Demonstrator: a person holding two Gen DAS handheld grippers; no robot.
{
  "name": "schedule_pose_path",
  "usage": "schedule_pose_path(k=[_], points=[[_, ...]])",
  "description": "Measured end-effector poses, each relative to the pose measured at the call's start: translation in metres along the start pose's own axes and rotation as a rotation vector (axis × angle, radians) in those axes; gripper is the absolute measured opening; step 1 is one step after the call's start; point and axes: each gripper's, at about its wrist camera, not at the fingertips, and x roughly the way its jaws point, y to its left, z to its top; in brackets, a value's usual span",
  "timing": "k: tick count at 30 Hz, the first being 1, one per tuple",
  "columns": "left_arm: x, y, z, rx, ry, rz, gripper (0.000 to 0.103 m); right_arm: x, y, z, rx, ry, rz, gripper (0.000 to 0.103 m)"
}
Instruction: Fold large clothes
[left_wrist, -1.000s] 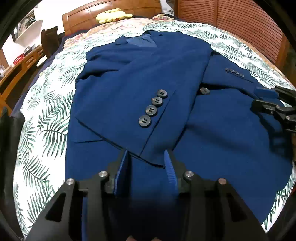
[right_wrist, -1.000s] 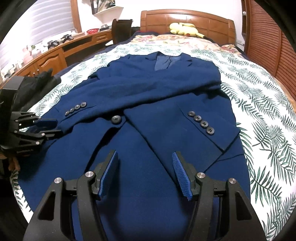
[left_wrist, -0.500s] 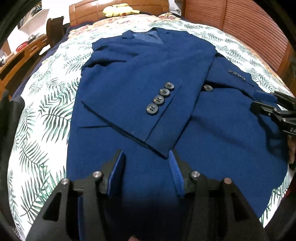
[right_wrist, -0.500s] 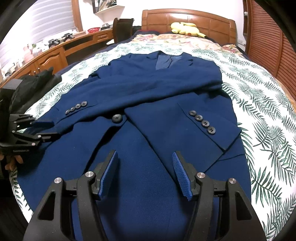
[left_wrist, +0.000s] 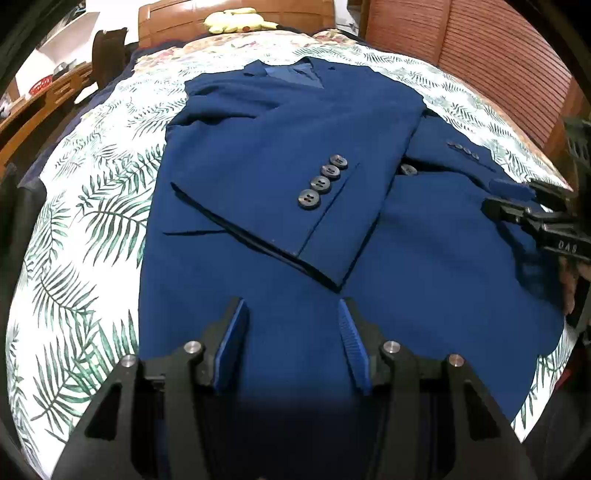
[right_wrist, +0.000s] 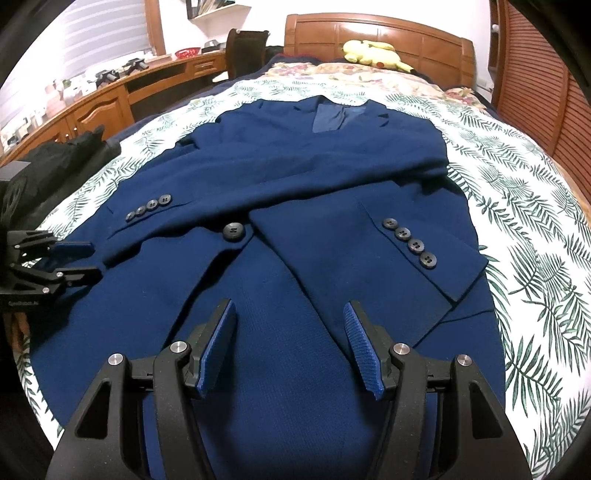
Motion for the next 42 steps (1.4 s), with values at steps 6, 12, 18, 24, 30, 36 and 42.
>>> schedule_pose_path(k=[6,12,18,24,30,36,42], points=[[-0.015,0.003,-0.004,0.035,0.038,-0.009,0.051,-0.012,-0.006,0.000,-0.003,-0.007,-0.006,0.062],[-0.048,0.017,-0.027,0.054,-0.019,0.012,0.051,-0.043,-0.020,-0.006,-0.024,-0.016,-0.038,0.062],[-0.080,0.047,-0.047,-0.012,-0.078,-0.003,0.050,-0.080,-0.049,-0.035,-0.026,0.017,-0.113,0.062],[-0.094,0.059,-0.069,-0.058,-0.116,-0.007,0.050,-0.100,-0.067,-0.068,0.039,0.055,-0.133,0.062],[-0.092,0.064,-0.088,-0.104,-0.117,-0.001,0.050,-0.109,-0.062,-0.089,0.042,0.081,-0.128,0.062],[-0.091,0.059,-0.097,-0.110,-0.126,0.029,0.050,-0.105,-0.053,-0.109,0.019,0.103,-0.139,0.063],[-0.093,0.054,-0.101,-0.121,-0.142,0.048,0.050,-0.104,-0.064,-0.113,0.079,0.087,-0.099,0.064]])
